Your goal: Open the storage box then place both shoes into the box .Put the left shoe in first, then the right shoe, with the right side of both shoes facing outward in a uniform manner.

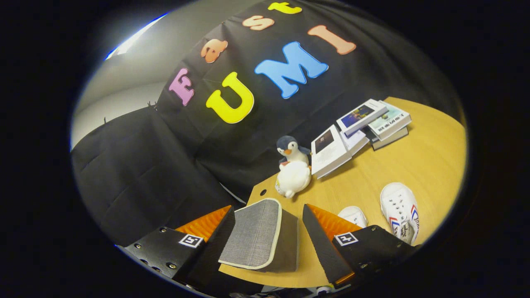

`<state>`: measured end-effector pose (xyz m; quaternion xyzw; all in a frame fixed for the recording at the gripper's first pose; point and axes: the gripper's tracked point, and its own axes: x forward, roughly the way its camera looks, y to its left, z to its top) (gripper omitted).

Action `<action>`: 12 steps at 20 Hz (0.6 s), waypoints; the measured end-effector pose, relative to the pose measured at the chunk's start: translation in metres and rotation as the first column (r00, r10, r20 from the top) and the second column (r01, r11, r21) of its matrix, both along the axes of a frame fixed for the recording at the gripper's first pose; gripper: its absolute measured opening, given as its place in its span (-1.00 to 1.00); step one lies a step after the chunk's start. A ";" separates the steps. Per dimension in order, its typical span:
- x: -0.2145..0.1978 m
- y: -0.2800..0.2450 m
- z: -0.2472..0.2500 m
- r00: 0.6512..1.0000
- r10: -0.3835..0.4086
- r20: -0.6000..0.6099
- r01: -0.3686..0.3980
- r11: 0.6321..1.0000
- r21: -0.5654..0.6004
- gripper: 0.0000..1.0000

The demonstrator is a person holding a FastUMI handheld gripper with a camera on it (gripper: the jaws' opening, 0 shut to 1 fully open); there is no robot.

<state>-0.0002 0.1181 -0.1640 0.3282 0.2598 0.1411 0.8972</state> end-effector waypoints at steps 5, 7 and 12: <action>-0.005 0.013 -0.035 0.992 0.020 -0.124 -0.008 0.995 0.099 0.94; -0.008 0.022 -0.044 0.985 0.039 -0.169 -0.012 0.987 0.159 0.94; -0.015 0.044 -0.063 0.965 0.103 -0.240 -0.039 0.966 0.255 0.93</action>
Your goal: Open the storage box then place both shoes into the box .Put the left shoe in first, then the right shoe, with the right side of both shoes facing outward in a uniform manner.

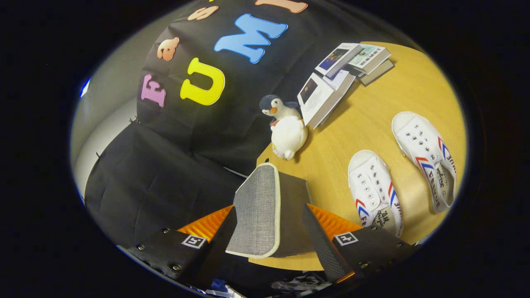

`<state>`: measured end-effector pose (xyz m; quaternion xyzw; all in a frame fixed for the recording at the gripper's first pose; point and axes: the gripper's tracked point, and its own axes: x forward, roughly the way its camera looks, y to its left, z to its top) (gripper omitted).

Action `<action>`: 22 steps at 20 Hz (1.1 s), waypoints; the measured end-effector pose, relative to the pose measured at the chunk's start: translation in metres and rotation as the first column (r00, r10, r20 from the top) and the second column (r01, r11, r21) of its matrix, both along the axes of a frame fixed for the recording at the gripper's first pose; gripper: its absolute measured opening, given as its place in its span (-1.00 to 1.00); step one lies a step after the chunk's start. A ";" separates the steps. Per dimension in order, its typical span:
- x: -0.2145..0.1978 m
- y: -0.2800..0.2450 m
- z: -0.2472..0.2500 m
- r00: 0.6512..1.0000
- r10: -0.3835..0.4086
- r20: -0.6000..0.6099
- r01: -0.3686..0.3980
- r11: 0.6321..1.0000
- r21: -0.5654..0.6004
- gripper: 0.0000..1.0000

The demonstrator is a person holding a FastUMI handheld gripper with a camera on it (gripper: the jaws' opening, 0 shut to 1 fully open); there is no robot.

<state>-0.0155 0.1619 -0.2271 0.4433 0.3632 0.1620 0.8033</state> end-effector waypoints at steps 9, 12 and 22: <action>-0.014 0.037 -0.028 0.990 0.064 -0.122 -0.048 0.990 0.131 0.93; -0.016 0.046 -0.035 0.984 0.078 -0.158 -0.051 0.985 0.165 0.93; -0.022 0.069 -0.047 0.969 0.132 -0.209 -0.094 0.979 0.181 0.82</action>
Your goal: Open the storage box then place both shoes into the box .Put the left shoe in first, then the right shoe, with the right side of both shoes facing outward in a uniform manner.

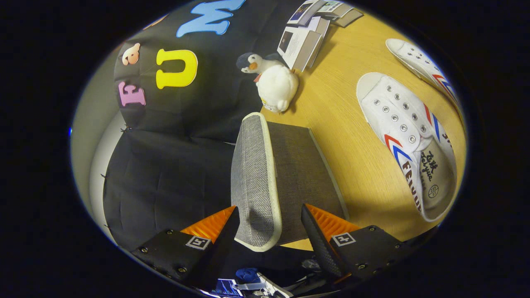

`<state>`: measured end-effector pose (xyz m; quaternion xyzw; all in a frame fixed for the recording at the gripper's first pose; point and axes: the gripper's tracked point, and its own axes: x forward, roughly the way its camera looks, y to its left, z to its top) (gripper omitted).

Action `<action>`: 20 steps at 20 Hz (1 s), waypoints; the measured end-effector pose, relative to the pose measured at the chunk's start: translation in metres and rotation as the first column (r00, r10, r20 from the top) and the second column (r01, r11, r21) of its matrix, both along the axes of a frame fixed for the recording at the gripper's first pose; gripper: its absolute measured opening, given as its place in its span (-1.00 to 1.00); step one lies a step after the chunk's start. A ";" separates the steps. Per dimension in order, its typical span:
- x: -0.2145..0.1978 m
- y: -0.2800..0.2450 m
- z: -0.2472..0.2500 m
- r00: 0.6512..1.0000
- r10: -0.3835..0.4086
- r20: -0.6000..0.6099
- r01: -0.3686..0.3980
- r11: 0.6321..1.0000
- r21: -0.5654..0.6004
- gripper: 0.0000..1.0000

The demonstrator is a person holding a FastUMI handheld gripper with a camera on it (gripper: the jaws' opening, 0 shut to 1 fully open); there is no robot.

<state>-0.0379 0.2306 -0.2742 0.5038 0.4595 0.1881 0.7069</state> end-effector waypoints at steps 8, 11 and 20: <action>0.004 0.006 0.001 1.000 -0.001 -0.009 0.001 1.000 0.006 -0.38; 0.019 -0.002 0.010 0.999 -0.052 -0.002 0.052 0.998 0.040 -0.87; 0.011 0.018 0.064 0.984 0.069 0.166 -0.062 0.997 -0.051 -0.98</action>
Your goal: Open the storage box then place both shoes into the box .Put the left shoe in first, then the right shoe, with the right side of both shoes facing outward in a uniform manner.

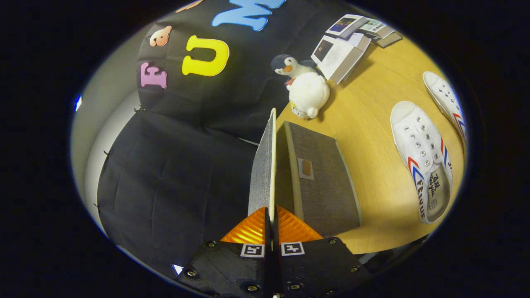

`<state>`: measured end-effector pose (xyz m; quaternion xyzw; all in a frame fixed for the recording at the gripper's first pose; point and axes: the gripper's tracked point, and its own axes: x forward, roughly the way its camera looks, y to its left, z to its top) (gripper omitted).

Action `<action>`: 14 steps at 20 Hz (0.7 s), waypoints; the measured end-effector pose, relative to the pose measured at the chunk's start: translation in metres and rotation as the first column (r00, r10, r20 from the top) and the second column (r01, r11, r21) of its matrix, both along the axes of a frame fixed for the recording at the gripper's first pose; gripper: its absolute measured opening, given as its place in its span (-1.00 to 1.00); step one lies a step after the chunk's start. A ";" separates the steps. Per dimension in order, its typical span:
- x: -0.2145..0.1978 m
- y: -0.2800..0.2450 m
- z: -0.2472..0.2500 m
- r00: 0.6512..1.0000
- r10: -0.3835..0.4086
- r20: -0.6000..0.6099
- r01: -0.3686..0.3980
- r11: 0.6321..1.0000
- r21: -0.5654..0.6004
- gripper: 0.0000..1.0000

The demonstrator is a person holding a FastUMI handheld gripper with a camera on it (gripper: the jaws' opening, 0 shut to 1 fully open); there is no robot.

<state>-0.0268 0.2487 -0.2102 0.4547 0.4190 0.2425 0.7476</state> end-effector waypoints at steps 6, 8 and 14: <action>0.004 0.017 0.041 0.999 0.017 0.048 -0.019 1.000 0.024 -0.99; 0.004 0.026 0.055 0.996 0.037 0.083 -0.038 0.999 0.011 -0.98; 0.006 0.067 0.091 0.979 0.101 0.179 -0.099 0.995 -0.020 -0.95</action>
